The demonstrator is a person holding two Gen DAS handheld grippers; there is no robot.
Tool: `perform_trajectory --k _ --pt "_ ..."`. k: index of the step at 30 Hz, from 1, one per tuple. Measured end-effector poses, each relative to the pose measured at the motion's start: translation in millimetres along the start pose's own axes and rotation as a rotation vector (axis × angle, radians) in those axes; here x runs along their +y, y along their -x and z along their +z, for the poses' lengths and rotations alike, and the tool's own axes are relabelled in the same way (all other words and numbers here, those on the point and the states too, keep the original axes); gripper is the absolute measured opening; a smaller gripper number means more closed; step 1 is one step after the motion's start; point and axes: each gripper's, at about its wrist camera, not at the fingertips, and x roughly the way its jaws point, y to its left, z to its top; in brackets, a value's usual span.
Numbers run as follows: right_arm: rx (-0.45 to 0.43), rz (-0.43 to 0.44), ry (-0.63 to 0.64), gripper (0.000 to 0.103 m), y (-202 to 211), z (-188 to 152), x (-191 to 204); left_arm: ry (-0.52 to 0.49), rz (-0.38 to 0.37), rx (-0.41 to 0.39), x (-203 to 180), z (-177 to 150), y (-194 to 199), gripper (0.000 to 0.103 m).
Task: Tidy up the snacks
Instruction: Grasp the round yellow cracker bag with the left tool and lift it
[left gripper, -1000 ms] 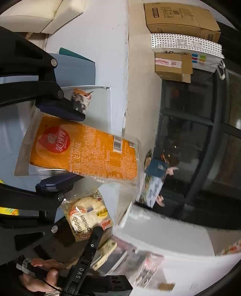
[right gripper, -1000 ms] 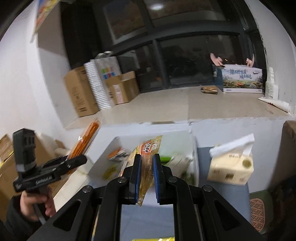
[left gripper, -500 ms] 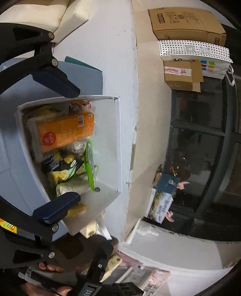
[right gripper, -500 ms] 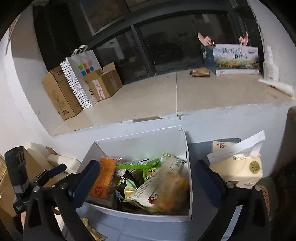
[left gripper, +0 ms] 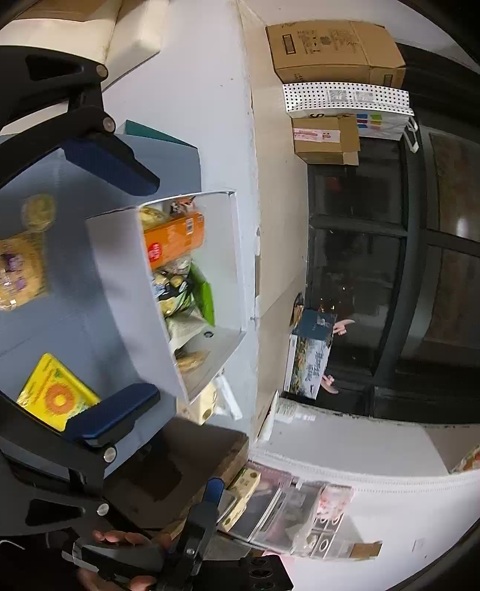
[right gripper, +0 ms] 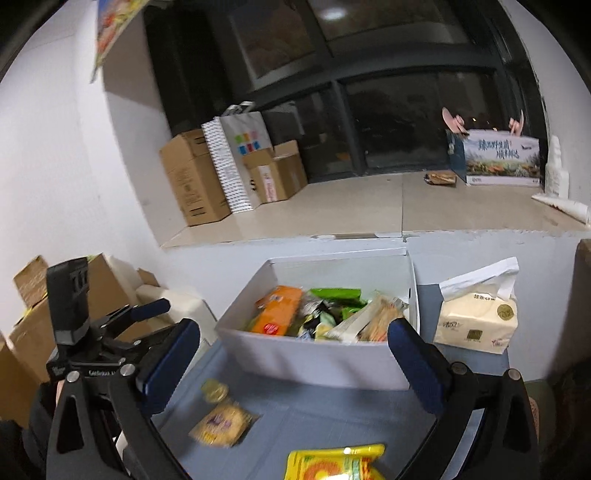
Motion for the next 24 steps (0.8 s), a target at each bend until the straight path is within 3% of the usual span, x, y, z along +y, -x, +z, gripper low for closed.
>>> perform_trajectory --k 4,7,11,13,24 --pt "0.004 0.007 0.047 0.103 23.1 -26.9 14.4 -0.008 -0.003 0.018 -7.3 -24.7 15.1 0.103" --pt "0.021 -0.03 0.074 0.103 34.3 -49.4 18.9 0.001 -0.016 0.078 -8.7 -51.4 13.4 0.103" --pt "0.059 0.013 0.025 0.103 48.1 -80.0 15.3 0.033 0.027 0.157 -5.2 -93.9 -0.3 0.103" --pt "0.054 -0.007 0.025 0.103 57.4 -96.2 16.1 0.048 0.022 0.215 -2.9 -112.3 -11.9 0.103" --pt "0.06 -0.045 0.033 0.103 70.7 -118.3 19.7 0.057 0.144 0.383 3.4 -159.8 -71.8 0.103"
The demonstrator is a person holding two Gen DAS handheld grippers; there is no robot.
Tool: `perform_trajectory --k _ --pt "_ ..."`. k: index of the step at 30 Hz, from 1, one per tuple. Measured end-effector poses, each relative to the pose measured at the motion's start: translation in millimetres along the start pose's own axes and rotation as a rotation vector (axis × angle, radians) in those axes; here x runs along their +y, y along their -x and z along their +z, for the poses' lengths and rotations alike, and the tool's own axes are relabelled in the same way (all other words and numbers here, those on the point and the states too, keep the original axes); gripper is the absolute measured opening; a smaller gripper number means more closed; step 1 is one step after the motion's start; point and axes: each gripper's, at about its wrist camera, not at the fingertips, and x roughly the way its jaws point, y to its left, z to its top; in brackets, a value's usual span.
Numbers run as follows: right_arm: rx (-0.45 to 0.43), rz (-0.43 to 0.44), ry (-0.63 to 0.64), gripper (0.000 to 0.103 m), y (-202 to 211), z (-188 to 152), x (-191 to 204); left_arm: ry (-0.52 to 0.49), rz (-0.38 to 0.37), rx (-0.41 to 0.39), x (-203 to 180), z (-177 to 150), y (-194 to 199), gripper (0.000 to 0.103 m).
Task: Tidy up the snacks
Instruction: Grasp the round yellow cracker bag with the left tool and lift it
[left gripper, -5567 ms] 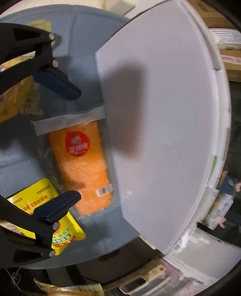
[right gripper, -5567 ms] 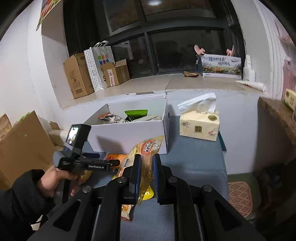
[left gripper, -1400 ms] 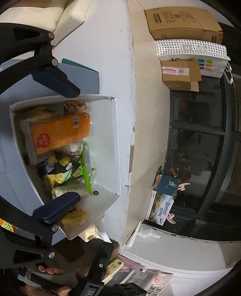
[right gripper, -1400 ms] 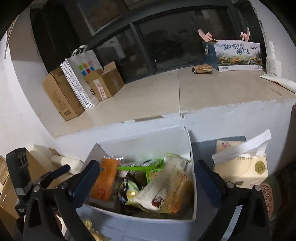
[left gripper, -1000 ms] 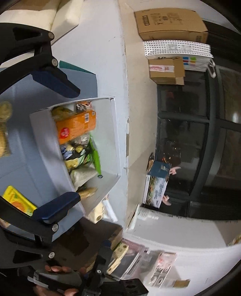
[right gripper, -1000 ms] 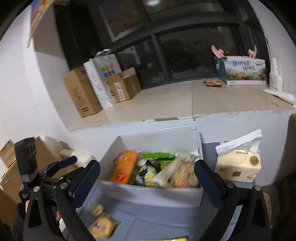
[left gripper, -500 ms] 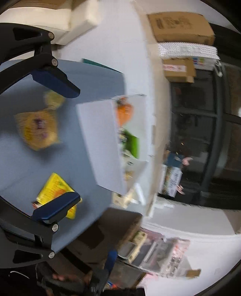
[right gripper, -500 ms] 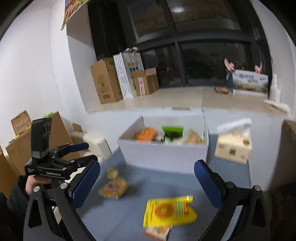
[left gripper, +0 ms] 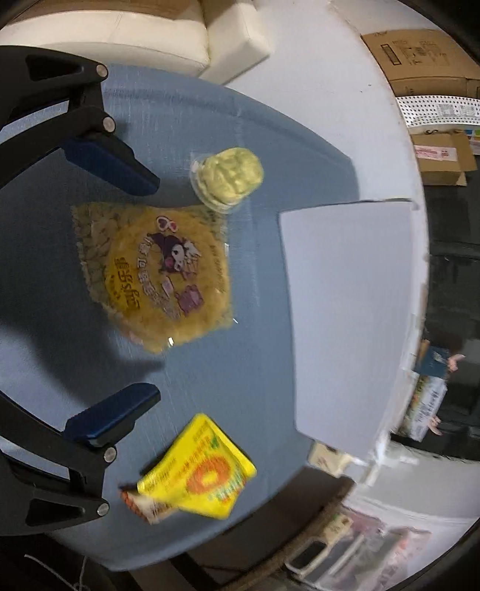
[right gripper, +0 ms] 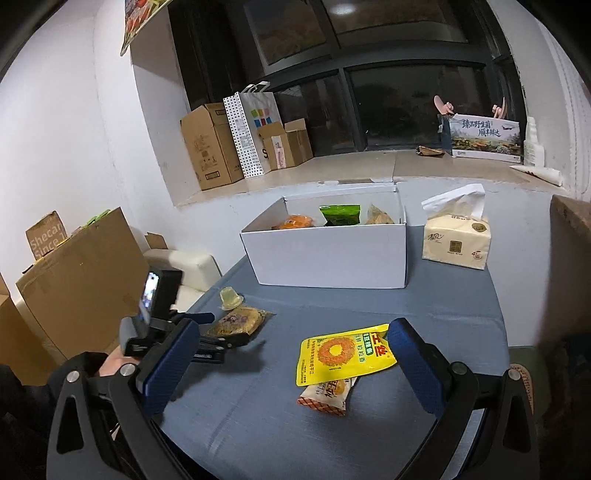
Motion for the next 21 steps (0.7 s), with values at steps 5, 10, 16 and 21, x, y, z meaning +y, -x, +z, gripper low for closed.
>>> perform_trajectory --k 5,10,16,21 --pt "0.013 -0.01 0.003 0.103 -4.9 -2.1 -0.4 -0.066 0.05 0.016 -11.0 -1.9 -8.9 0.103" --pt "0.03 -0.025 0.006 0.103 -9.0 -6.5 -0.4 -0.066 0.03 -0.023 -13.7 -0.2 -1.5 0.077" --pt "0.045 -0.039 0.005 0.103 -12.3 -10.1 -3.0 -0.068 -0.027 -0.099 -18.2 -5.3 27.1 0.076" --pt "0.077 -0.089 -0.005 0.103 -19.7 -13.7 -12.8 -0.069 -0.093 -0.207 -21.5 -0.2 78.2 0.076"
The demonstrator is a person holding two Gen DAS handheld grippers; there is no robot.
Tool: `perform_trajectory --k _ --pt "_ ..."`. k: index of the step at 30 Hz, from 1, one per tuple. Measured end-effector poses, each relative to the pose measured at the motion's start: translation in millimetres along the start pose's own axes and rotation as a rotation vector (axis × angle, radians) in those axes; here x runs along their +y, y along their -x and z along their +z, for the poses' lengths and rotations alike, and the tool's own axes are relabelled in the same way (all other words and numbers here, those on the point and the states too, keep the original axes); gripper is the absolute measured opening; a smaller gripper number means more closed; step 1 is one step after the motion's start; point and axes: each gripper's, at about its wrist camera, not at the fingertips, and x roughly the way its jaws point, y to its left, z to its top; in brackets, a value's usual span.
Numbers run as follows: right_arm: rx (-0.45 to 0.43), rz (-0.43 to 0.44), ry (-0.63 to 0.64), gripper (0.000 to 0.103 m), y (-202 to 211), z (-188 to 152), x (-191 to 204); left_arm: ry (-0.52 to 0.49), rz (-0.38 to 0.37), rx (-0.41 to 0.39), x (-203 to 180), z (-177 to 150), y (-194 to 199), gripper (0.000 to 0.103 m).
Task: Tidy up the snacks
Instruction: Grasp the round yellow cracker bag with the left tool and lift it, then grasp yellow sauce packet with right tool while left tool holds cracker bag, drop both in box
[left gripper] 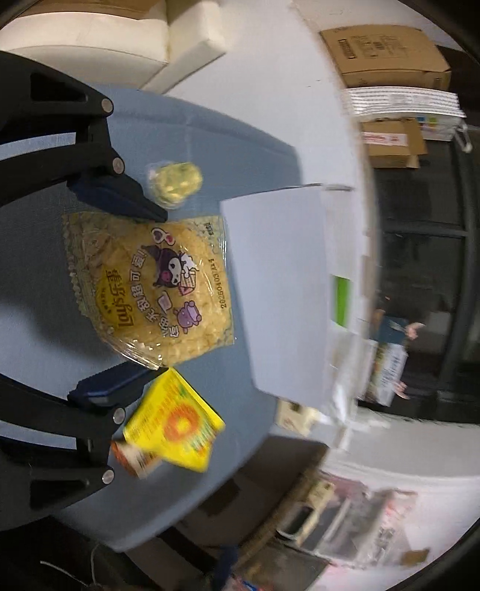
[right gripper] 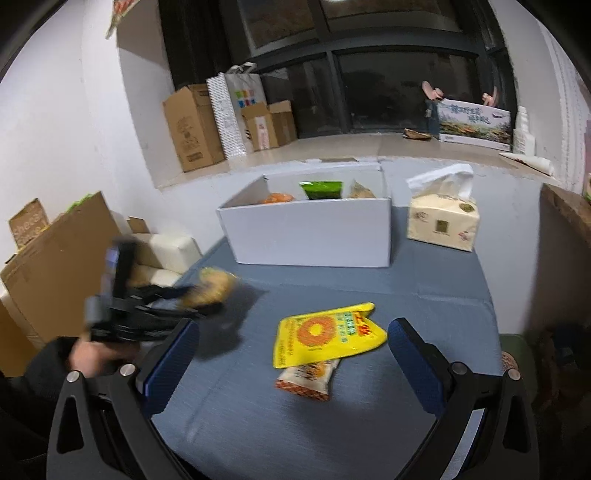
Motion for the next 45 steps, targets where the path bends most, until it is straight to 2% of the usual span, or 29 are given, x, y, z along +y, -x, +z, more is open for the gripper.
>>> perform_trajectory --k 6,11,15,18,20,26,28,30,31,32,33,35,38,40,45 --pt "0.055 -0.068 -0.026 0.103 -22.3 -6.8 -19.1 0.015 -0.054 -0.127 0.1 15.5 56.0 0.076" --pt "0.123 -0.099 0.006 0.103 -55.0 -6.4 -25.9 0.009 -0.069 -0.182 -3.0 20.5 84.8 0.076" --pt "0.193 -0.112 0.055 0.103 -89.8 -3.6 -23.8 0.001 -0.088 -0.19 -3.8 19.4 89.7 0.076" --pt "0.224 -0.05 0.166 0.103 -110.6 -0.1 -18.8 -0.007 -0.087 -0.182 -3.2 16.6 90.2 0.076" --pt "0.31 -0.051 0.156 0.103 -131.3 4.5 -30.2 -0.007 -0.089 -0.174 -2.2 13.6 89.3 0.076" --pt "0.424 0.034 0.065 0.103 -166.8 4.2 -48.8 0.008 -0.105 -0.156 -0.1 8.1 79.7 0.076" --pt "0.413 0.024 0.106 0.103 -169.8 -2.0 -40.5 0.004 -0.105 -0.155 -0.6 7.2 78.9 0.076" --pt "0.394 0.0 0.128 0.096 -168.2 -4.5 -35.1 0.011 -0.106 -0.153 0.6 6.7 77.2 0.076" --pt "0.384 0.003 0.133 0.08 -165.8 -3.4 -33.3 0.015 -0.109 -0.152 1.3 6.1 76.3 0.076" --pt "0.376 0.021 0.12 0.044 -163.4 -1.5 -32.4 0.017 -0.111 -0.151 1.6 5.6 75.4 0.076" --pt "0.371 0.063 0.078 0.035 -161.6 -0.2 -35.4 0.018 -0.11 -0.149 1.7 4.9 74.3 0.076" --pt "0.367 0.056 0.078 0.028 -160.3 -2.1 -34.4 0.018 -0.112 -0.146 1.7 3.6 72.7 0.076" --pt "0.306 0.071 0.082 0.017 -145.8 -1.7 -27.6 0.024 -0.109 -0.141 5.1 3.7 69.7 0.076" --pt "0.249 0.045 0.085 0.016 -131.5 5.2 -23.0 0.03 -0.11 -0.146 7.6 4.5 69.4 0.076" --pt "0.094 0.05 0.054 0.015 -84.1 35.5 -17.0 0.035 -0.115 -0.163 10.8 19.4 64.1 0.076"
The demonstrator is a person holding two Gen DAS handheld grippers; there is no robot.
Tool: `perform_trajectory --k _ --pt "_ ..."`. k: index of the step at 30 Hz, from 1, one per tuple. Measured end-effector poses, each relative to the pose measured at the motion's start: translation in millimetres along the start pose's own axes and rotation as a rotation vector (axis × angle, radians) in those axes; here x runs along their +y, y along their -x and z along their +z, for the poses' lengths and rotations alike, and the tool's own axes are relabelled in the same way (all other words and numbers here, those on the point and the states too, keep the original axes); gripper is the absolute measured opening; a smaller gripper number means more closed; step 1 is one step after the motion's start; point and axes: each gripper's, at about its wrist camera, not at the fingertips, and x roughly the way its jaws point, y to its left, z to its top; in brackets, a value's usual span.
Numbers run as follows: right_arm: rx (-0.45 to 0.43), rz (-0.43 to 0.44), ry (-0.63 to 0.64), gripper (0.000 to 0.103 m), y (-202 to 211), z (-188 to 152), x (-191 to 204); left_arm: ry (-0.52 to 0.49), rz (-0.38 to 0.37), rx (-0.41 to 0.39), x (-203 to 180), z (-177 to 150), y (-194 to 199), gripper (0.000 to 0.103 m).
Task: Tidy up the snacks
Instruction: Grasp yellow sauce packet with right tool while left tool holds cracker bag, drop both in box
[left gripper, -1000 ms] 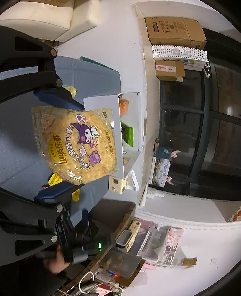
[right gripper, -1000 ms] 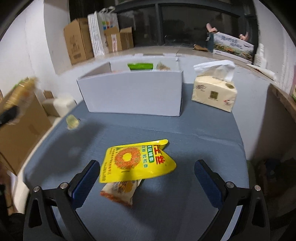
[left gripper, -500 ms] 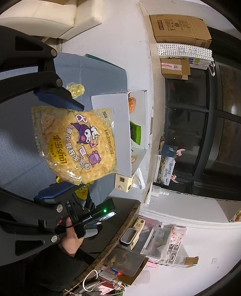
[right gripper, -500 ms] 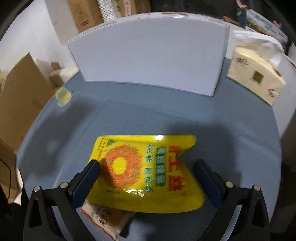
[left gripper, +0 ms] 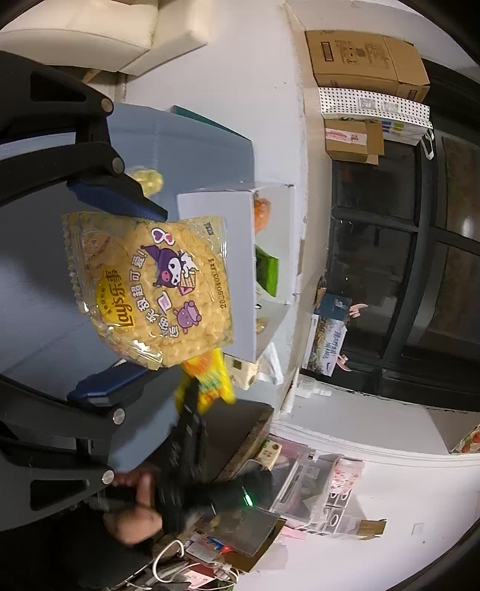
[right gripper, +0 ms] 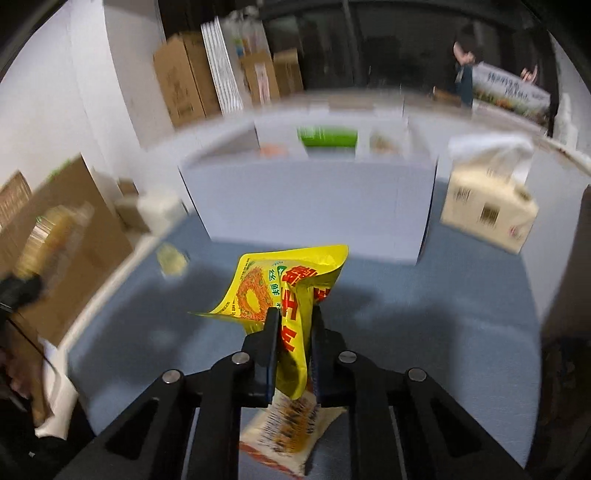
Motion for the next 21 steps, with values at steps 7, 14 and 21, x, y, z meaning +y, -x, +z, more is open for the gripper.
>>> perform_trajectory --k 7,14,21 --pt "-0.162 -0.002 -0.01 0.015 50.2 60.1 3.3 -0.04 0.008 -0.079 1.3 64.4 -25.2 0.076" --pt "-0.161 -0.043 -0.104 0.015 2.7 136.5 -27.7 -0.031 0.061 -0.078 21.9 143.3 -104.5 0.076" --pt "-0.115 -0.097 -0.188 0.033 -64.3 181.2 -66.4 0.021 0.129 0.026 50.7 174.6 -178.3 0.095"
